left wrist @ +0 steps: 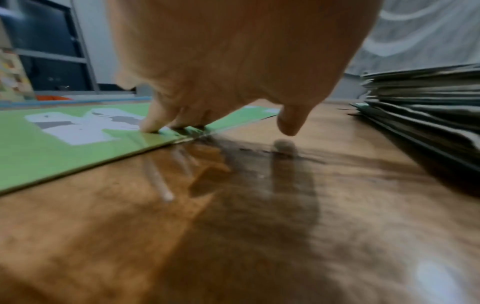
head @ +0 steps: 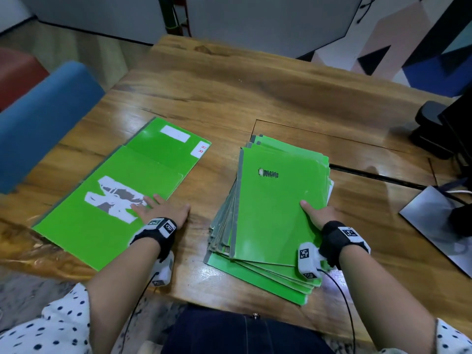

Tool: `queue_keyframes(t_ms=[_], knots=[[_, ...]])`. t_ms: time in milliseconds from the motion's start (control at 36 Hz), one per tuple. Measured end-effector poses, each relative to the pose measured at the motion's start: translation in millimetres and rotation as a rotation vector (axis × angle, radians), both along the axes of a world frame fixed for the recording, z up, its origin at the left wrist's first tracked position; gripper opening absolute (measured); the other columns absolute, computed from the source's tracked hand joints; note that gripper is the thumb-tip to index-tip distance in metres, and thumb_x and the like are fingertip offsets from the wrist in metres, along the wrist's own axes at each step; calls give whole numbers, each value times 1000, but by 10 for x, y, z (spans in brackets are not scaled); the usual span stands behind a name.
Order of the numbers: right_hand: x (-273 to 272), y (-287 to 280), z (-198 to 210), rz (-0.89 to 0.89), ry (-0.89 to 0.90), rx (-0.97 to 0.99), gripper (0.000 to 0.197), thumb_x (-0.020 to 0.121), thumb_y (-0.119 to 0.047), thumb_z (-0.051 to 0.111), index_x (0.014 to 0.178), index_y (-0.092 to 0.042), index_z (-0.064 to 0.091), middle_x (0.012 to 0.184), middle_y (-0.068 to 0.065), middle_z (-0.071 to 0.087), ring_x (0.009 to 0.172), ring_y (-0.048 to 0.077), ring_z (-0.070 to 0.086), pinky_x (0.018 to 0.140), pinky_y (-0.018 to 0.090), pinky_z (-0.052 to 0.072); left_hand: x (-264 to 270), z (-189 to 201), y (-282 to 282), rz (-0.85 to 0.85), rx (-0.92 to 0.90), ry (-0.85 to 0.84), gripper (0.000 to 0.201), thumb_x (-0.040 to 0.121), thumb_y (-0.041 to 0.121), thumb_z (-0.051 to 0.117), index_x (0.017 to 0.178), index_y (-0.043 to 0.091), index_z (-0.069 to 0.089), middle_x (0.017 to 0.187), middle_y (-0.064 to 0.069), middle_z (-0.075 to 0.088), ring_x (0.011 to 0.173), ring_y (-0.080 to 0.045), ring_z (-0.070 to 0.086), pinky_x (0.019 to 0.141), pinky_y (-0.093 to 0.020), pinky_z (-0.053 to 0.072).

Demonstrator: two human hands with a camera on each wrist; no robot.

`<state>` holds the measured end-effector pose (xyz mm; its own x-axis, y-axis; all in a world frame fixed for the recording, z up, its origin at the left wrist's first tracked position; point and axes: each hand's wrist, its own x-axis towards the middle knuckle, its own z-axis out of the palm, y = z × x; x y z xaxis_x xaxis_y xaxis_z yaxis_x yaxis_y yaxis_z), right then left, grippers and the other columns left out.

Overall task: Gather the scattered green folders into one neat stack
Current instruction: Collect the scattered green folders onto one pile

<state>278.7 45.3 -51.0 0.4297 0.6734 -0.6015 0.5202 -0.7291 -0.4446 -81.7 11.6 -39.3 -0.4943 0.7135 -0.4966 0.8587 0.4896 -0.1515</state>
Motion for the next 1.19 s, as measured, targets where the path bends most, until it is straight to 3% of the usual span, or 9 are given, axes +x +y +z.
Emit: queue_keyframes(t_ms=[139, 250, 361, 500, 750, 861, 944, 1055, 1194], knots=[[-2, 11, 2, 17, -24, -1, 93, 84, -58, 56, 144, 6, 24, 145, 24, 37, 124, 36, 49, 95, 40, 43, 275, 55, 24, -47, 61, -119, 89, 87, 70, 16, 151, 9, 10, 158, -18, 7, 144, -40, 11, 116, -53, 16], [3, 8, -17, 8, -18, 0, 94, 85, -57, 57, 145, 5, 21, 146, 24, 36, 125, 36, 47, 97, 41, 42, 460, 99, 117, -74, 142, -285, 89, 89, 69, 22, 151, 7, 10, 140, -22, 46, 117, -32, 57, 89, -38, 53], [-3, 10, -12, 5, -16, -11, 96, 84, -59, 56, 146, 4, 18, 147, 23, 34, 127, 36, 46, 99, 43, 41, 292, 219, 326, -22, 233, -413, 69, 92, 57, 38, 144, 12, 35, 142, -14, 46, 125, -30, 50, 102, -42, 42], [-14, 25, -35, -11, -35, -21, 95, 84, -58, 56, 145, 4, 20, 146, 23, 36, 126, 36, 47, 97, 42, 42, -536, 263, 546, 110, 221, -198, 44, 83, 25, 64, 118, 3, 51, 117, -17, 61, 103, -33, 61, 89, -42, 51], [-90, 119, -6, -28, -18, -65, 100, 77, -64, 60, 142, 5, 28, 140, 22, 44, 117, 35, 54, 87, 38, 48, -1208, 11, 497, 293, 62, -72, 113, 66, 56, 77, 147, 2, 18, 150, -23, 27, 139, -37, 27, 110, -49, 32], [-156, 149, -16, -12, -20, -44, 93, 78, -61, 62, 138, 5, 35, 139, 22, 46, 120, 35, 52, 94, 39, 46, -1294, -64, 645, 325, 67, -197, 111, 50, 53, 86, 132, -2, 38, 118, -22, 60, 102, -36, 61, 84, -43, 53], [-213, 169, -25, -1, -16, -38, 93, 78, -61, 62, 138, 4, 34, 138, 22, 46, 121, 35, 51, 95, 41, 45, -1239, 42, 781, 159, 19, -197, 80, 58, 58, 81, 106, -2, 60, 82, -13, 64, 71, -25, 58, 61, -28, 45], [-276, 181, -1, 26, -23, -55, 92, 79, -63, 59, 136, 5, 36, 135, 22, 49, 118, 35, 53, 93, 40, 46, -1290, 118, 1022, 3, 85, -124, 70, 58, 68, 73, 93, 9, 60, 98, -15, 63, 104, -31, 56, 97, -38, 43], [-261, 161, -38, 37, -16, -60, 79, 81, -59, 59, 128, 4, 48, 125, 21, 58, 108, 34, 61, 91, 40, 51, -1512, 214, 1353, 6, 138, -136, 81, 65, 61, 75, 123, 7, 56, 129, -20, 54, 130, -34, 39, 104, -43, 39]])
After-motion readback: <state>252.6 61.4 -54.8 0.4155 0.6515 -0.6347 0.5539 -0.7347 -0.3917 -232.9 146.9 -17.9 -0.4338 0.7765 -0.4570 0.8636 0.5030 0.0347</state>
